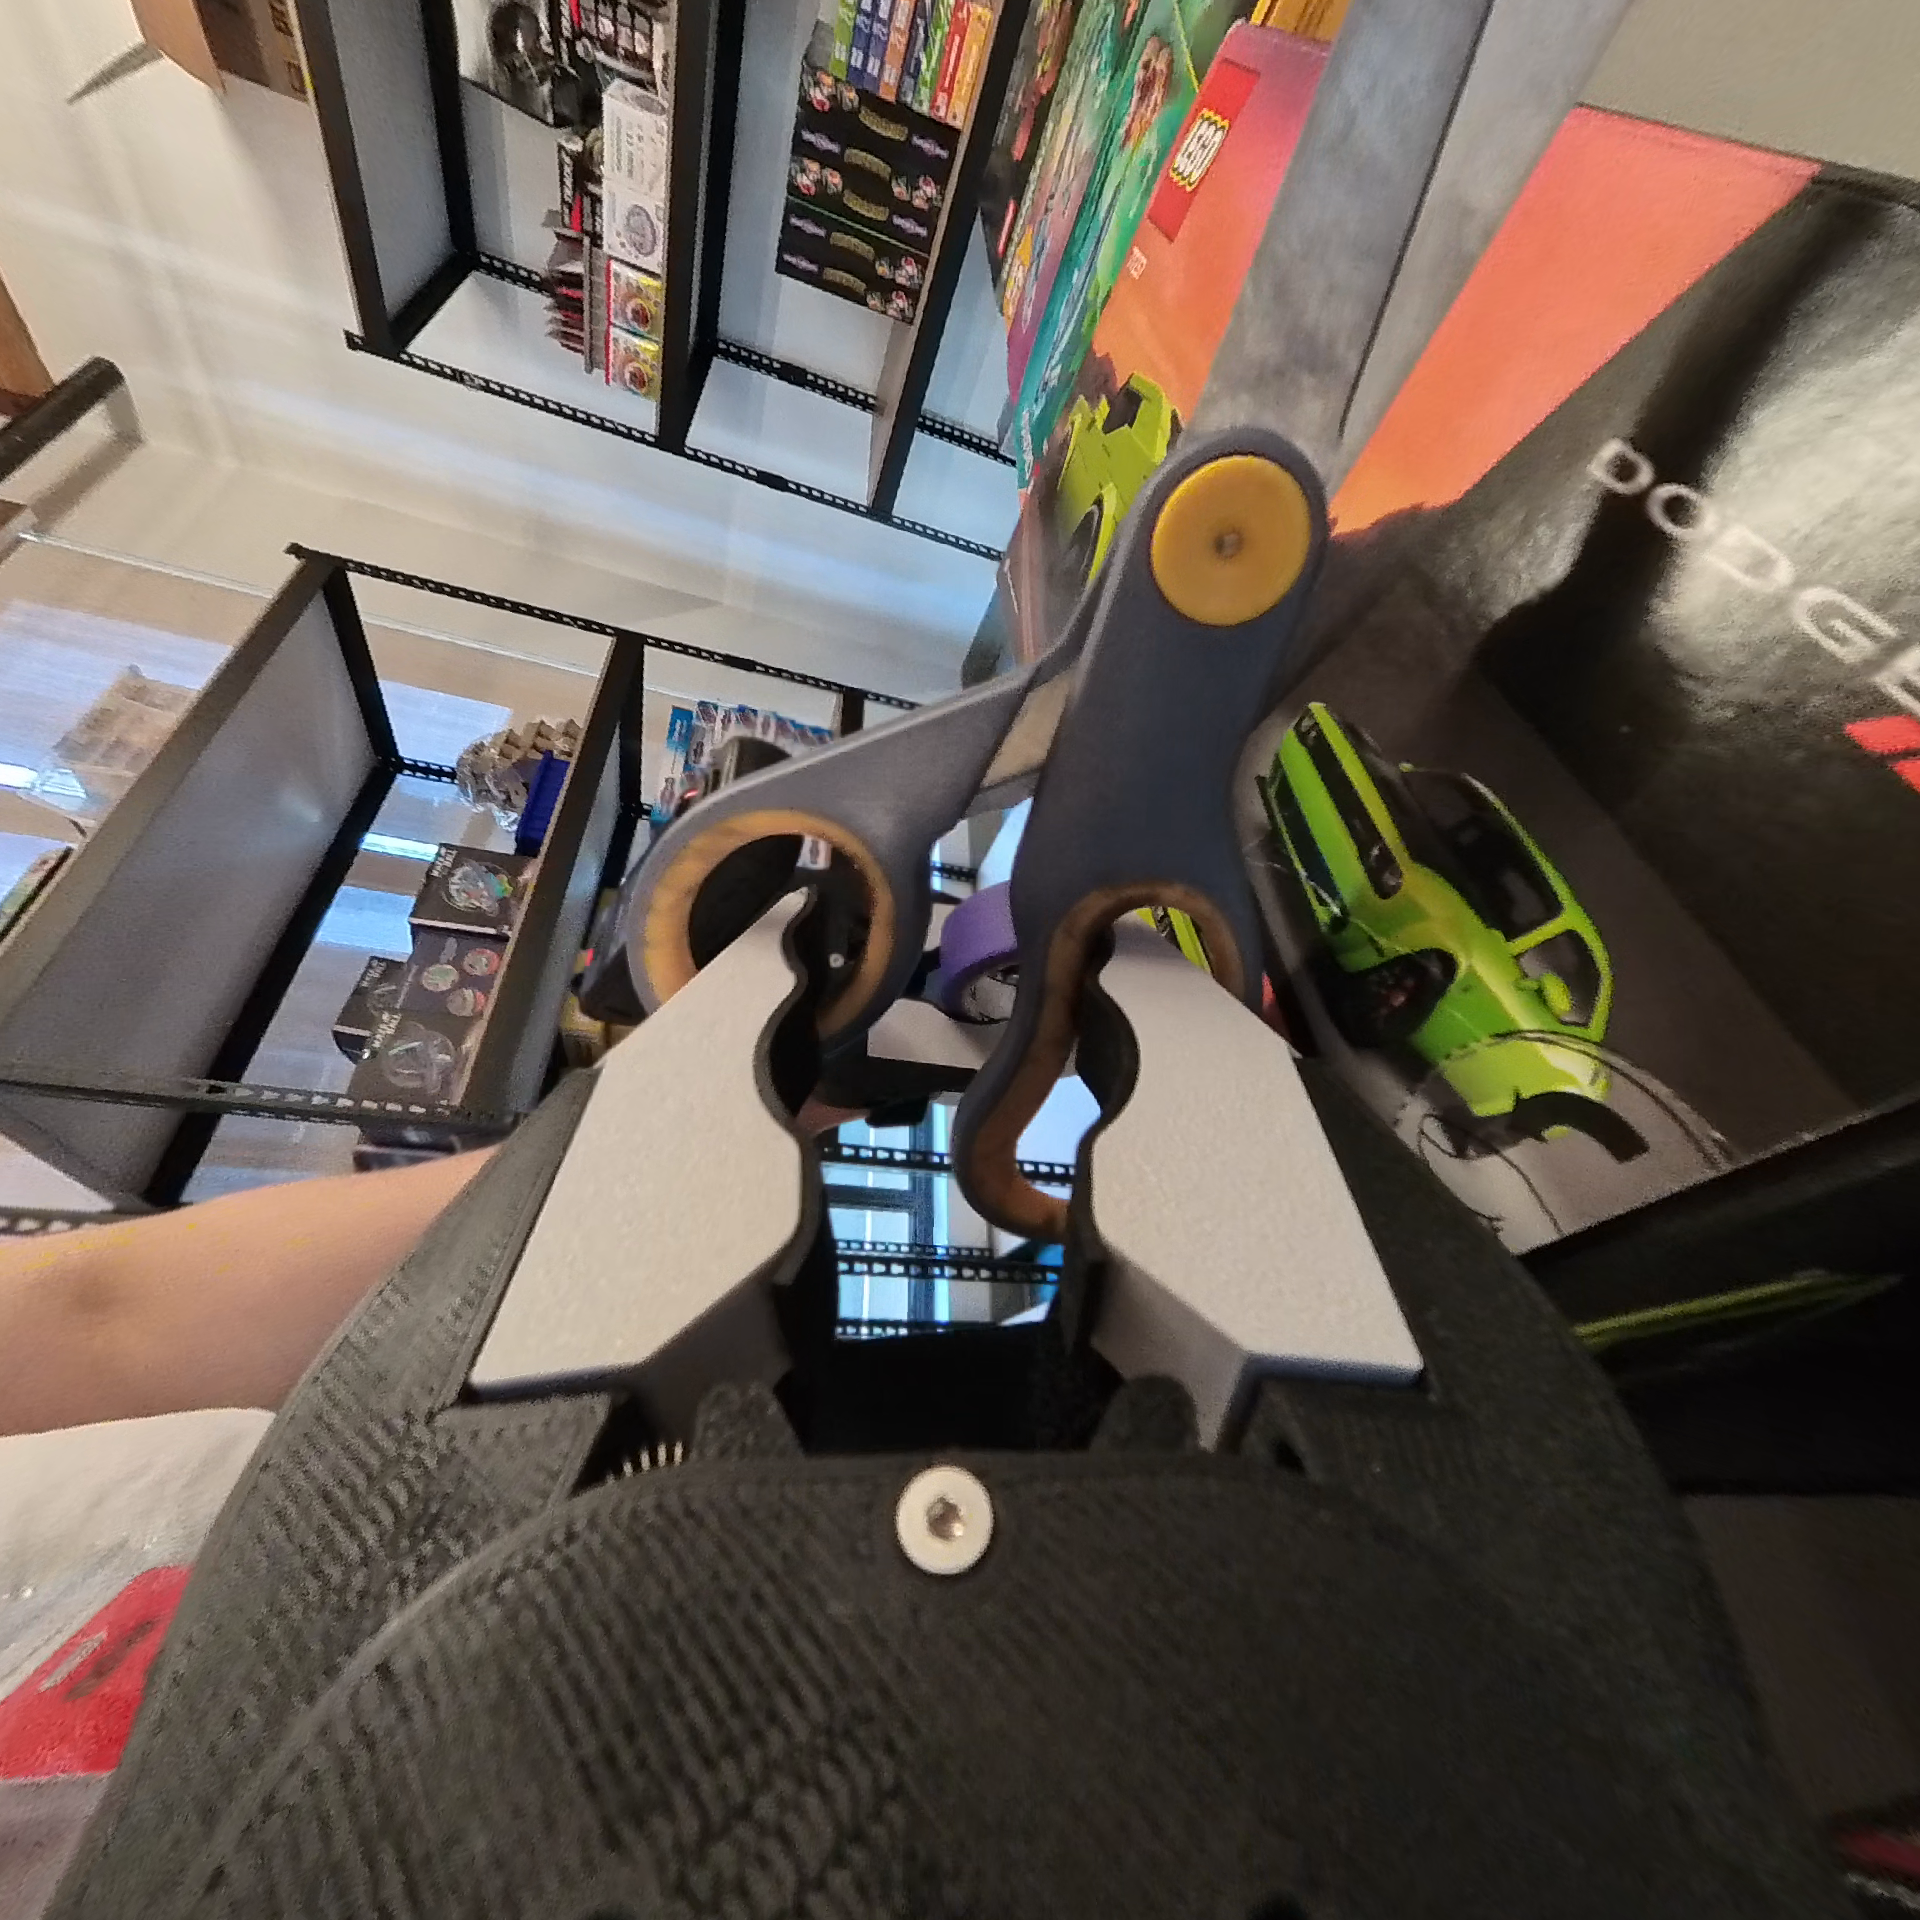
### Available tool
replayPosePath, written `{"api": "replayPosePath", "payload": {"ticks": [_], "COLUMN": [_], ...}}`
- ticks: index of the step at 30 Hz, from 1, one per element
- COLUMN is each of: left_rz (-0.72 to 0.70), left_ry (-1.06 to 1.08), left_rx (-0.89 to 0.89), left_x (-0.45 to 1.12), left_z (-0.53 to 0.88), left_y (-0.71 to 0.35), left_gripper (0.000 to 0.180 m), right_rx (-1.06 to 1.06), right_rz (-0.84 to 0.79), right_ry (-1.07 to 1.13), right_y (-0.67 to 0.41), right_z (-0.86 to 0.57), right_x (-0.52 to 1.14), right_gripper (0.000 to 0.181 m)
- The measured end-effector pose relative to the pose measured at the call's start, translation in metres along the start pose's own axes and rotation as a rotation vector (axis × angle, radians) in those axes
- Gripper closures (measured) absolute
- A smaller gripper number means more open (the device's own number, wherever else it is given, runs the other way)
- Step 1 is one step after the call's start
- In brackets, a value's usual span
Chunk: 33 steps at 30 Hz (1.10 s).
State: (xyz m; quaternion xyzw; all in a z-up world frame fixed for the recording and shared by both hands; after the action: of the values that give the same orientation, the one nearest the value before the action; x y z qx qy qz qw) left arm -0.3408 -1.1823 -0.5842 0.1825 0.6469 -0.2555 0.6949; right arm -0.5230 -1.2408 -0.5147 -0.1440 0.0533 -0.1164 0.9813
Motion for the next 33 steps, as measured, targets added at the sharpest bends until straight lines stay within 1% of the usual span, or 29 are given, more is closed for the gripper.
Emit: {"api": "replayPosePath", "payload": {"ticks": [3, 8, 10, 13, 16, 19, 24, 26, 29, 33], "left_rz": [-0.023, -0.129, -0.147, -0.136, -0.142, -0.142, -0.150, -0.154, -0.155, -0.152], "left_ry": [0.038, 0.086, 0.091, 0.114, 0.126, 0.122, 0.132, 0.132, 0.133, 0.134], "left_rx": [-0.042, -0.098, -0.108, -0.116, -0.121, -0.127, -0.150, -0.146, -0.148, -0.146], "left_x": [0.007, 0.006, 0.005, 0.003, 0.000, 0.000, 0.004, 0.004, 0.004, 0.004], "left_z": [-0.007, -0.014, -0.014, -0.013, -0.013, -0.014, -0.016, -0.018, -0.018, -0.018], "left_y": [0.011, 0.012, 0.010, 0.009, 0.007, 0.008, 0.013, 0.014, 0.014, 0.015], "left_gripper": [0.149, 0.151, 0.151, 0.151, 0.151, 0.151, 0.151, 0.151, 0.151, 0.151], "right_rx": [0.014, 0.009, 0.020, 0.052, 0.056, 0.055, 0.073, 0.102, 0.137, 0.128], "right_rz": [0.011, 0.042, 0.051, 0.078, 0.145, 0.307, 0.705, 0.839, 0.946, 0.988], "right_ry": [0.002, 0.011, -0.003, -0.069, -0.170, -0.246, -0.306, -0.309, -0.260, -0.215], "right_y": [-0.001, -0.001, -0.002, -0.001, 0.005, 0.023, 0.065, 0.078, 0.090, 0.095], "right_z": [0.000, 0.000, 0.000, 0.004, 0.017, 0.038, 0.062, 0.064, 0.054, 0.043], "right_x": [0.000, 0.001, 0.001, -0.003, -0.010, -0.016, -0.033, -0.038, -0.040, -0.039], "right_gripper": [0.136, 0.136, 0.136, 0.137, 0.138, 0.138, 0.138, 0.138, 0.138, 0.138]}}
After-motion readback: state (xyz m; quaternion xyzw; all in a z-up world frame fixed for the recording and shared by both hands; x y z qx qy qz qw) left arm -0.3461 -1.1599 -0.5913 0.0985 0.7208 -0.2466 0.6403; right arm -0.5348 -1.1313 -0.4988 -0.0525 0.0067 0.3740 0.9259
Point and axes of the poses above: each gripper's, where its closed fingertips meet, x out along the fingers, y out of its underside, z = x × y across the jaws, the point moved 6 cm from there along -x, back along the fingers, and after that the axes turned 5 degrees about -y, right-handed, at the moved point
